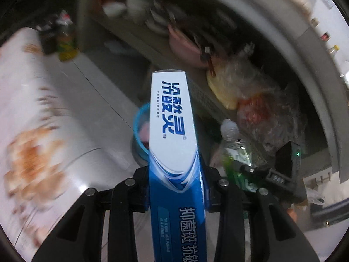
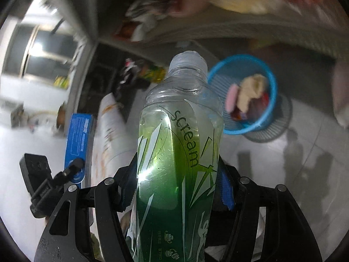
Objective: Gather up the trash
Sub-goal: 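Carry the bottle and toothpaste box to the blue basket, then open both grippers over the basket to drop bottle and box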
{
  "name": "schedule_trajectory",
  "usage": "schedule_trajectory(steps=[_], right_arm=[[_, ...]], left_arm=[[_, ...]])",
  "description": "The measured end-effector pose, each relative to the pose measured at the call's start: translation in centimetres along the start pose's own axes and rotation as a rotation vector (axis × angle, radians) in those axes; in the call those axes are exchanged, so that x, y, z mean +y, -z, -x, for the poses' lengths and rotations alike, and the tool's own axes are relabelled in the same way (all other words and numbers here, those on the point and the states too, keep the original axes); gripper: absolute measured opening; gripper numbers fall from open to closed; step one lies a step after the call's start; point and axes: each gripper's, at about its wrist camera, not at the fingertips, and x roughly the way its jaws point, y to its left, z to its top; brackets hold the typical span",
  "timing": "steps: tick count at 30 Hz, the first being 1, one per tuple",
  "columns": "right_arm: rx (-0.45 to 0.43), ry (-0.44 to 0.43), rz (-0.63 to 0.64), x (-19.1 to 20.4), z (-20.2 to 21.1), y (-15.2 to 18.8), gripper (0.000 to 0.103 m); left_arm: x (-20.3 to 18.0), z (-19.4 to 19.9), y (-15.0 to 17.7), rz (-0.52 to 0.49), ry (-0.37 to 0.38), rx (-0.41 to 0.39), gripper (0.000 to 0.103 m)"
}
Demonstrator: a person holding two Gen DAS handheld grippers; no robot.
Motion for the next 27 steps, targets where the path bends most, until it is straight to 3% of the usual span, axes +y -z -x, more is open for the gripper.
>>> schedule_trajectory(steps=[5, 12, 14, 15, 17, 20, 27], right_arm=[[0.046, 0.026, -0.092, -3.5, -4.5, -3.0, 0.060], [0.042, 0.043, -0.126, -5.5, -9.8, -7.6, 0.063], [0.017, 0.047, -0.147, -6.5, -10.9, -8.7, 0.073], [0.004, 0.067, -0.150, -6.9, -11.2, -9.1, 0.073], [-0.007, 0.124, -0.170, -8.3, -11.9, -9.3, 0.073], [-0.014, 0.122, -0.173, -8.8, -11.6, -8.0, 0.073], [-0.041, 0.157, -0.137, -8.8, -9.6, -5.9, 0.073]], left_arm=[[-1.5, -8.8, -3.8, 0.006, -0.021, 0.158, 0.033], [-2.3, -17.8, -8.7, -0.039, -0.082, 0.223, 0.035], [-2.2, -19.3, -9.8, -0.047, -0.088, 0.223, 0.056], [-2.0, -20.1, -10.5, -0.038, -0.103, 0.207, 0.056], [-1.3, -20.9, -11.2, -0.001, -0.105, 0.181, 0.056], [-0.3, -20.8, -11.2, 0.049, -0.059, 0.189, 0.056], [-1.0, -18.6, -10.2, 0.026, -0.046, 0.162, 0.056]])
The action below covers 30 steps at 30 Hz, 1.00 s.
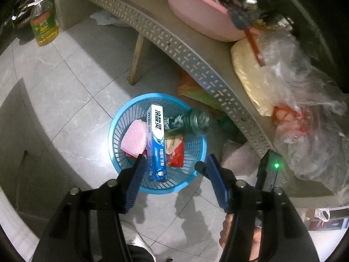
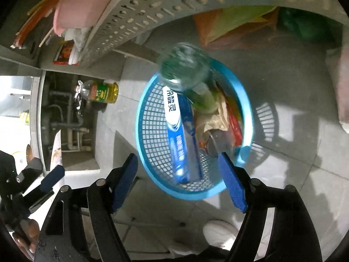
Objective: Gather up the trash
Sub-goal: 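Open both grippers over the basket to drop bottle and box, then move both grippers back to the table toward the clear plastic bag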
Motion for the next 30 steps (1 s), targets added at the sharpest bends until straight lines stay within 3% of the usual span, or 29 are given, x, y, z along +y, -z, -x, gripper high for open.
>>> schedule_trajectory(steps=[5, 13, 21, 30], right_arm=[[-0.020, 0.002, 0.031, 1.0, 1.3, 0.7, 0.073], [-0.032, 0.014, 0.112, 3.0, 4.4, 4.0, 0.078], [-0.007, -0.015, 0.228, 7.1, 6.0, 7.2, 0.083], [-0.017, -0.114, 0.424, 15.4, 8.8, 10.5, 0.087]], left_arm=[[-0.6, 4.5, 1.8, -0.022, 0.039, -0.053, 0.057], [0.9, 13.4, 7.5, -0.039, 0.058, -0.155, 0.069], [6.8, 21.4, 16.5, 0.033, -0.004, -0.294, 0.074], [13.1, 27.9, 28.4, 0.185, -0.102, -0.483, 0.078]])
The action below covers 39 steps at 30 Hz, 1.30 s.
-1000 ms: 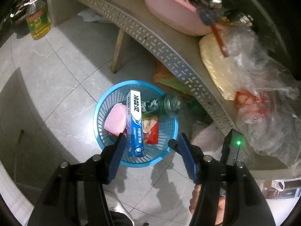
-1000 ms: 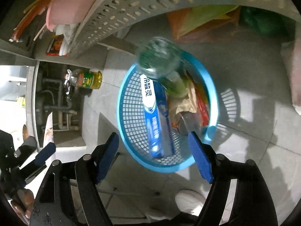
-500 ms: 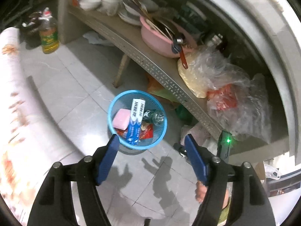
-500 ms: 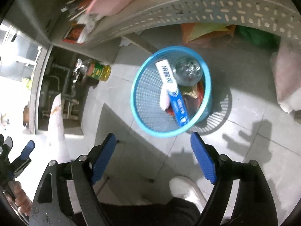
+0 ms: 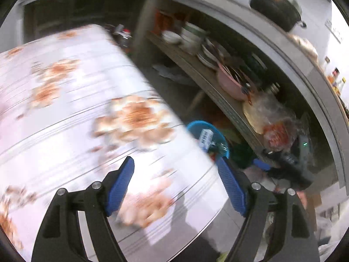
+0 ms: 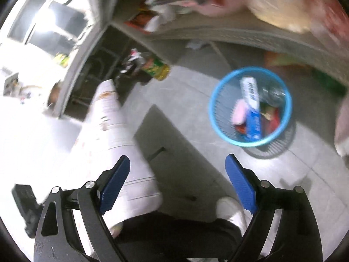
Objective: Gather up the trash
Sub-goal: 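Move both grippers back to the table toward the clear plastic bag, then grasp the clear red-printed plastic bag with the left gripper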
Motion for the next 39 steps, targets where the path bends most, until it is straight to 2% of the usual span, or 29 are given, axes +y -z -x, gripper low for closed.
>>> schedule_trajectory(steps=[7, 11, 17, 22, 23, 24, 28, 31, 32, 33, 35, 37, 39], right_arm=[[0.069, -0.089, 0.132, 6.7, -1.8, 1.9, 0.088], [0.147, -0.126, 0.209, 10.6, -4.2, 3.4, 0.088], [0.226, -0.171, 0.297, 15.5, -6.2, 5.9, 0.088], [0.279, -0.170, 0.344, 17.8, -7.4, 7.6, 0.088], [0.286, -0.169, 0.348, 18.0, -7.5, 7.9, 0.088], [0.293, -0.168, 0.349, 18.3, -7.8, 8.1, 0.088], [0.313, -0.159, 0.361, 19.2, -8.4, 9.1, 0.088], [0.323, -0.149, 0.365, 19.4, -8.7, 9.4, 0.088], [0.324, -0.146, 0.365, 19.3, -8.6, 9.4, 0.088], [0.326, -0.142, 0.366, 19.4, -8.6, 9.4, 0.088], [0.327, -0.136, 0.366, 19.4, -8.7, 9.4, 0.088], [0.330, -0.129, 0.364, 19.3, -8.8, 9.4, 0.088], [0.336, -0.127, 0.364, 19.3, -9.0, 9.4, 0.088]], left_arm=[[6.8, 6.9, 5.9, 0.130, -0.140, -0.130, 0.079], [10.1, 10.5, 7.2, 0.187, -0.219, -0.213, 0.079], [15.5, 15.2, 6.2, 0.265, -0.321, -0.351, 0.079], [20.9, 16.2, 3.3, 0.340, -0.392, -0.386, 0.079], [22.1, 16.1, 2.5, 0.353, -0.394, -0.387, 0.079], [23.7, 15.9, 1.4, 0.382, -0.433, -0.382, 0.079], [28.0, 13.6, -2.1, 0.418, -0.512, -0.306, 0.077], [30.3, 10.5, -3.4, 0.424, -0.534, -0.185, 0.065], [30.7, 9.6, -3.5, 0.423, -0.525, -0.153, 0.055], [30.7, 8.8, -3.3, 0.419, -0.516, -0.123, 0.050], [30.0, 8.2, -2.8, 0.397, -0.493, -0.118, 0.038], [28.9, 7.8, -2.3, 0.361, -0.475, -0.118, 0.030], [27.2, 7.0, -1.8, 0.320, -0.463, -0.113, 0.028]])
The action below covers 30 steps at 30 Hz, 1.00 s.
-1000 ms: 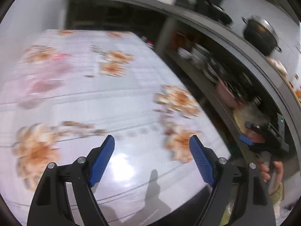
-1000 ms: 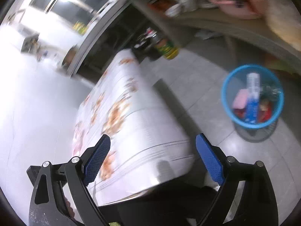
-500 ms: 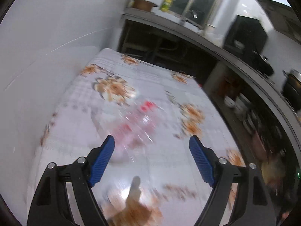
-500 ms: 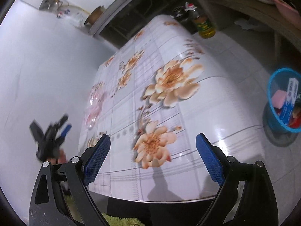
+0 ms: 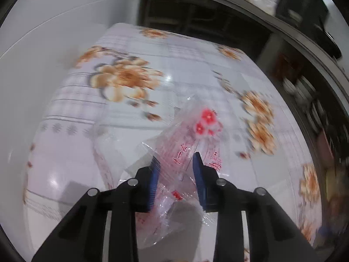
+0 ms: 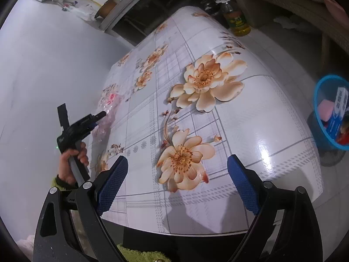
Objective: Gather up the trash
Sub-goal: 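Grasp the clear red-printed plastic bag with the left gripper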
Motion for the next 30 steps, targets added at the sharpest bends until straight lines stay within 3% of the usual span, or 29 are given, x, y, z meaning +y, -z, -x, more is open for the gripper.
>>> schedule_trajectory(steps=[9, 16, 21, 30], right_arm=[[-0.005, 0.008, -0.023, -0.4, 0.6, 0.8, 0.088], [-0.037, 0.007, -0.055, -1.6, 2.2, 1.4, 0.088], [-0.035, -0.001, -0.062, -2.2, 2.4, 1.4, 0.088], [-0.033, -0.027, -0.096, -3.2, 2.2, 1.0, 0.088]], left_arm=[[-10.3, 1.4, 6.0, -0.189, 0.174, 0.020, 0.026], [-16.2, 2.4, 10.1, -0.304, 0.282, 0.051, 0.026], [-18.9, 2.7, 11.8, -0.366, 0.307, 0.058, 0.026], [-19.9, 2.5, 12.4, -0.375, 0.315, 0.063, 0.026]])
